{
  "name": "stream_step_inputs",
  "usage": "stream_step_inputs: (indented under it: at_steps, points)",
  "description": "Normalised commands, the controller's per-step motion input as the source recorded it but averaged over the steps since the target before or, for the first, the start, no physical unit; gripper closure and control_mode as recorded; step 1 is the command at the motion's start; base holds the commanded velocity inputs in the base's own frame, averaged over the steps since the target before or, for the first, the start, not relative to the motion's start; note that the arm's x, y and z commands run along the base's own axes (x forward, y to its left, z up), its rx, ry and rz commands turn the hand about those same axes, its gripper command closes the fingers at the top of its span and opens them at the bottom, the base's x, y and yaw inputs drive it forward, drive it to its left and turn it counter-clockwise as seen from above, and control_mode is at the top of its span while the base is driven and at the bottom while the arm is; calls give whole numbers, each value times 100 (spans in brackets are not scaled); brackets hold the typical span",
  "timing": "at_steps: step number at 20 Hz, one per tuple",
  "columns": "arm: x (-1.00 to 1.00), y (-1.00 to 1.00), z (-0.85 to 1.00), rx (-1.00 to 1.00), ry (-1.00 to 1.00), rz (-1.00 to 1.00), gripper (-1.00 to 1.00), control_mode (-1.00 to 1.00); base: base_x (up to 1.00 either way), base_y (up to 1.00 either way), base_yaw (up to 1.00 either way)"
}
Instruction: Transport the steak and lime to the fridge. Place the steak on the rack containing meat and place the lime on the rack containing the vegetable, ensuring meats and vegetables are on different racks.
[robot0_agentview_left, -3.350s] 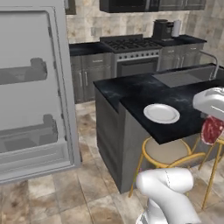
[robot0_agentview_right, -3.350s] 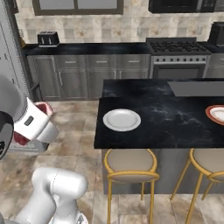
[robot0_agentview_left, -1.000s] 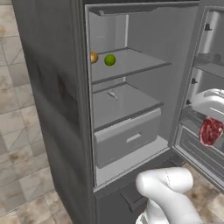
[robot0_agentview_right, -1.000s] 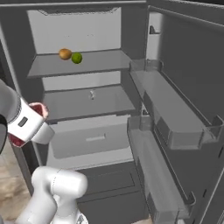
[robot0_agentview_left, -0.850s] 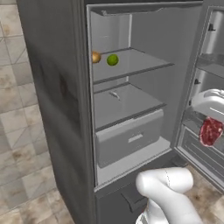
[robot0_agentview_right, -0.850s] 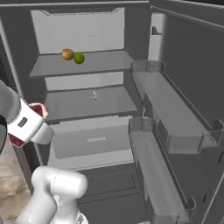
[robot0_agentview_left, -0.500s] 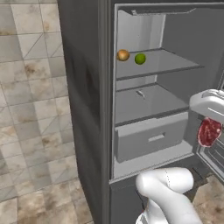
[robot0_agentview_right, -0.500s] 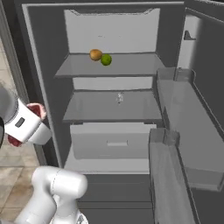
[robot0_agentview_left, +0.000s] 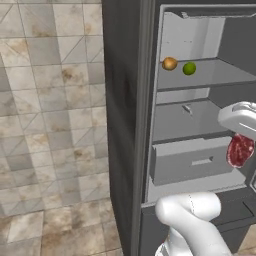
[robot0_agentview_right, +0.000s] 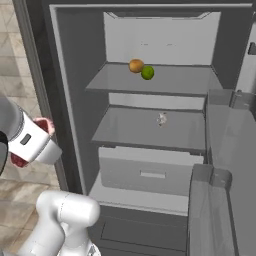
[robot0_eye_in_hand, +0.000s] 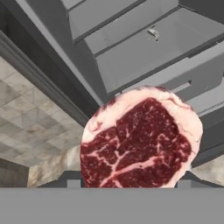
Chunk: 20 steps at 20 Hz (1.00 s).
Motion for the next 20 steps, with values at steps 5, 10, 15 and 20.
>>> stream_step_inputs:
  at_steps: [5,10,15,20]
  points:
    - [0,0,0,0,0,0,100,100,29,-38,-1]
    - [0,0,0,0,0,0,100,100,58,-13,-17]
    - [0,0,0,0,0,0,100,100,44,-17,-17]
    - [16,-14,-13,0,0,-3,100,-100,28,-10,-7]
